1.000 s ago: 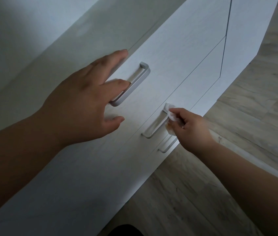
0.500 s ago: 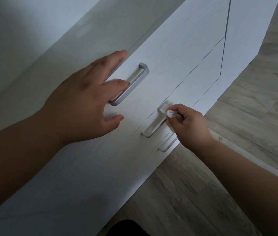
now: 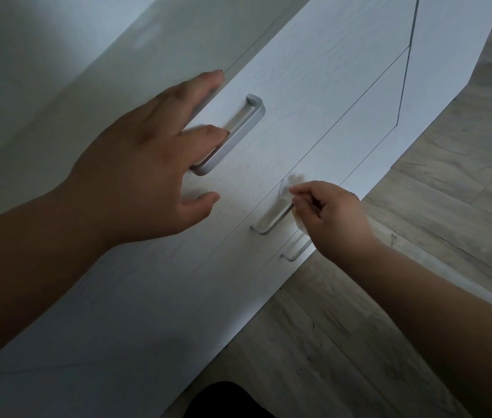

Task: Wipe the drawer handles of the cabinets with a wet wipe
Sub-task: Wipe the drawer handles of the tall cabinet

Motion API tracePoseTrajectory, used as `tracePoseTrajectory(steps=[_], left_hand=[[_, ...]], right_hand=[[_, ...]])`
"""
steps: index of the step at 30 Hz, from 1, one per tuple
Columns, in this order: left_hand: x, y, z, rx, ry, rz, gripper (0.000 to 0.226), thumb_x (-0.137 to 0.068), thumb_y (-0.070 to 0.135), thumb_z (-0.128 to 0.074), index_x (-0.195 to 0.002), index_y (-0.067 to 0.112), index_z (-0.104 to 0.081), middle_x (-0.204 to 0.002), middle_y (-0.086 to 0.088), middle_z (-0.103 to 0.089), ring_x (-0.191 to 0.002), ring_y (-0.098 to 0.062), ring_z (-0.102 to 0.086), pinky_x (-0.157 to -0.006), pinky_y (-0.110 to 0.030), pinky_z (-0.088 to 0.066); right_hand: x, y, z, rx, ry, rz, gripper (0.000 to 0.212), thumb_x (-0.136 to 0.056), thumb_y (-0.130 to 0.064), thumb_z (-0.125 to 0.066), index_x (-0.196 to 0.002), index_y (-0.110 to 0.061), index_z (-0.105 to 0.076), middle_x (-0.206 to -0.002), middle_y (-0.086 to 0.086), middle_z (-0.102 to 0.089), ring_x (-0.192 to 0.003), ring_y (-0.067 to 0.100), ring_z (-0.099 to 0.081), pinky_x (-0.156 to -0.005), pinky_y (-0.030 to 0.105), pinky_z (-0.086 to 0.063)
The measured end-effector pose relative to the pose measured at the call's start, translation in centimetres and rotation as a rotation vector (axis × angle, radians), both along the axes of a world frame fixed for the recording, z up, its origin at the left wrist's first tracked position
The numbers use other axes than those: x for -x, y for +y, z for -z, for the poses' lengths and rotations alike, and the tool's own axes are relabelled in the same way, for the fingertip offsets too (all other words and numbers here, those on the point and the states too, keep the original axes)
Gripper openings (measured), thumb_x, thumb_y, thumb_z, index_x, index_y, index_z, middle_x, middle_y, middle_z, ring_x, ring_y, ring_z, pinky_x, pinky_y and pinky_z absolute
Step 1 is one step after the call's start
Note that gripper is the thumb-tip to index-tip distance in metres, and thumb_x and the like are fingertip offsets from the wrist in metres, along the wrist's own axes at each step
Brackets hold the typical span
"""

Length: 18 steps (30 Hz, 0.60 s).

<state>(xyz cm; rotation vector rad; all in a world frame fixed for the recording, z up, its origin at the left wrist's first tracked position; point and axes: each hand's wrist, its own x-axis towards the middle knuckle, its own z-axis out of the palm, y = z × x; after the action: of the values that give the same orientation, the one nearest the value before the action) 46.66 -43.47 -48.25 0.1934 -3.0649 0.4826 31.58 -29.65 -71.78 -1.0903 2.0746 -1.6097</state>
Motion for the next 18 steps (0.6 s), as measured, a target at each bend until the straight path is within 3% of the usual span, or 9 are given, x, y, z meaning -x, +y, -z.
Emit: tracePoseTrajectory(steps=[4,6,11,18], left_hand=[[0.0,-0.1,0.1,-0.005,0.003,0.0,0.055,-0.08,0.049,-0.075,-0.119,0.013,-0.061,-0.173,-0.006,-0.015,-0.153,-0.028,-0.03,-0.099,-0.047,-0.048],[-0.1,-0.1,0.0,-0.002,0.009,-0.004,0.056,-0.08,0.049,-0.075,-0.121,0.013,-0.061,-0.173,-0.005,-0.015,-0.153,-0.027,-0.03,-0.099,-0.047,-0.049],[-0.2,0.0,0.1,-0.013,0.005,-0.006,0.052,-0.081,0.048,-0.075,-0.117,0.013,-0.062,-0.173,-0.005,-0.016,-0.154,-0.027,-0.03,-0.098,-0.048,-0.049],[0.0,-0.2,0.2,0.039,-0.009,-0.007,0.062,-0.084,0.051,-0.072,-0.128,0.008,-0.062,-0.173,-0.008,-0.014,-0.153,-0.031,-0.03,-0.105,-0.057,-0.049]], right_hand=[[1.2,-0.1,-0.7,-0.059,0.012,-0.071,0.022,-0.1,-0.027,-0.063,-0.121,-0.029,-0.07,-0.077,-0.002,-0.066,-0.072,0.01,-0.061,-0.07,0.027,-0.052],[1.6,-0.2,-0.6,-0.053,0.071,-0.092,0.017,-0.1,-0.025,-0.064,-0.113,-0.026,-0.075,-0.083,-0.008,-0.071,-0.077,0.009,-0.065,-0.075,0.031,-0.055],[0.6,0.1,-0.2,-0.025,0.08,-0.098,0.01,-0.1,-0.027,-0.064,-0.102,-0.023,-0.074,-0.078,-0.008,-0.069,-0.073,0.01,-0.064,-0.069,0.036,-0.055],[1.0,-0.4,-0.4,-0.045,0.048,0.0,0.009,-0.102,-0.027,-0.06,-0.103,-0.025,-0.069,-0.076,-0.01,-0.067,-0.071,0.007,-0.062,-0.064,0.029,-0.051]])
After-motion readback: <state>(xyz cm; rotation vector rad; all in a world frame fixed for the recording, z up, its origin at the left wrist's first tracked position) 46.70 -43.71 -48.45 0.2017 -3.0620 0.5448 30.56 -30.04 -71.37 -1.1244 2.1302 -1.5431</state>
